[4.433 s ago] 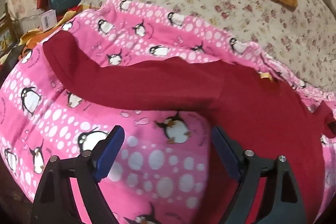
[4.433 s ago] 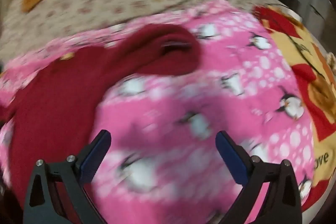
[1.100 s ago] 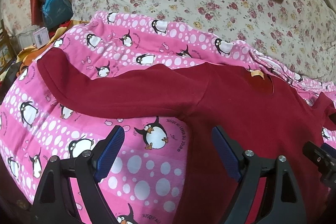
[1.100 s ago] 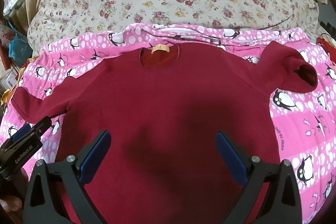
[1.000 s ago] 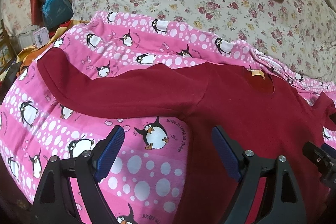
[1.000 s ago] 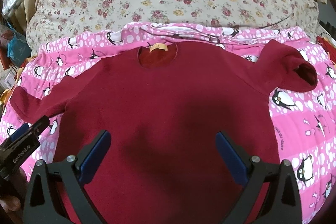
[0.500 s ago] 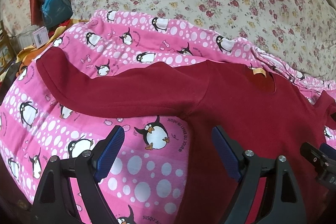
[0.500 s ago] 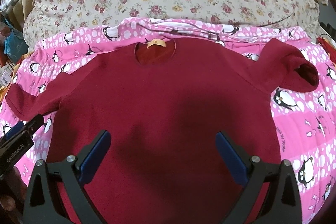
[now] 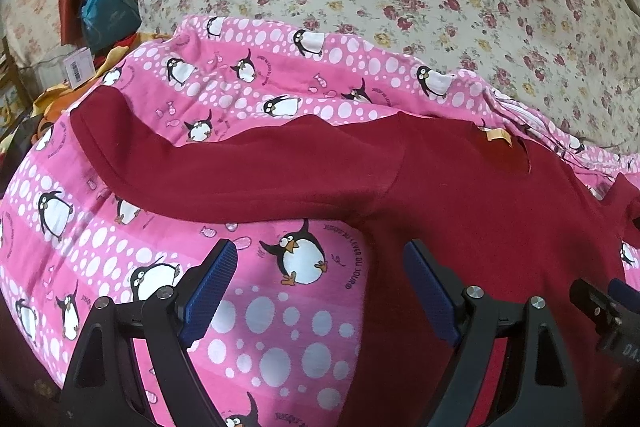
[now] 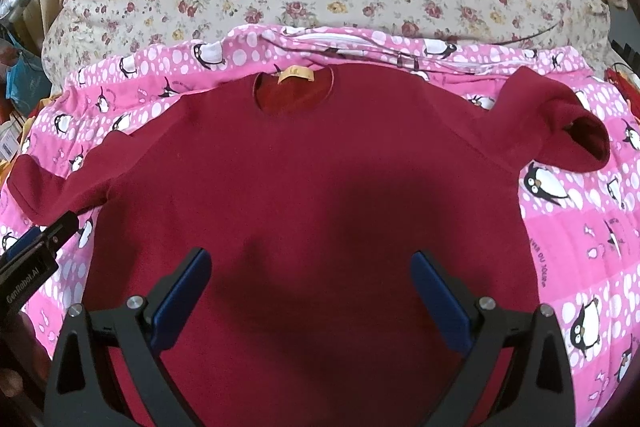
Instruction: Fold small clothes
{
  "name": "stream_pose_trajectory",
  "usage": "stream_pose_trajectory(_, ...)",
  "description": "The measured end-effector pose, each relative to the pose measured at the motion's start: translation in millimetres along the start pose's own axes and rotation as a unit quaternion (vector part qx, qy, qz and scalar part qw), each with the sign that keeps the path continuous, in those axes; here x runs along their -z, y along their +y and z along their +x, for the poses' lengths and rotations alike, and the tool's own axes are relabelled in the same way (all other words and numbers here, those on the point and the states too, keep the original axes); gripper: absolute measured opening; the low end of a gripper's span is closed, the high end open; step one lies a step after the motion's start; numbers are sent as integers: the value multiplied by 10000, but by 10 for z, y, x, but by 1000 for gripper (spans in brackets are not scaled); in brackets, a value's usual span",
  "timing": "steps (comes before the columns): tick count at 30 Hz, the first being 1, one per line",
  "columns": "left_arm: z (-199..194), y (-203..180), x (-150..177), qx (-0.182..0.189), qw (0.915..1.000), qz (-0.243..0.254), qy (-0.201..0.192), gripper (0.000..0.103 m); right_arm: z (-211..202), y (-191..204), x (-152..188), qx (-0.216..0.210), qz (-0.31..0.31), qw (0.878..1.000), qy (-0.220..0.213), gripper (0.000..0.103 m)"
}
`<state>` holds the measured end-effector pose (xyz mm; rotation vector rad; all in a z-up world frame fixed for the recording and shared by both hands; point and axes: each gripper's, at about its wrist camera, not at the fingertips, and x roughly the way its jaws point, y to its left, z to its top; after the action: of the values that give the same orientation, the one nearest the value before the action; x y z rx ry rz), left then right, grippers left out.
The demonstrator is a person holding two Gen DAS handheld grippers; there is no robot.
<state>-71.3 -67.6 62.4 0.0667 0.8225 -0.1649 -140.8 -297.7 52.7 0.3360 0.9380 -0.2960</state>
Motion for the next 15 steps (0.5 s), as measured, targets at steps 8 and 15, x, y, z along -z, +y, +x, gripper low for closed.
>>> stream_pose_trajectory(8,33,125,4,-170,9998,-78,11,68,22,99,26,-45,-136,9999,26,101)
stream_pose_trajectory(15,32,182,-8,-189,9997,-158,-11,68,58,183,52,-57,-261,9996,61,101)
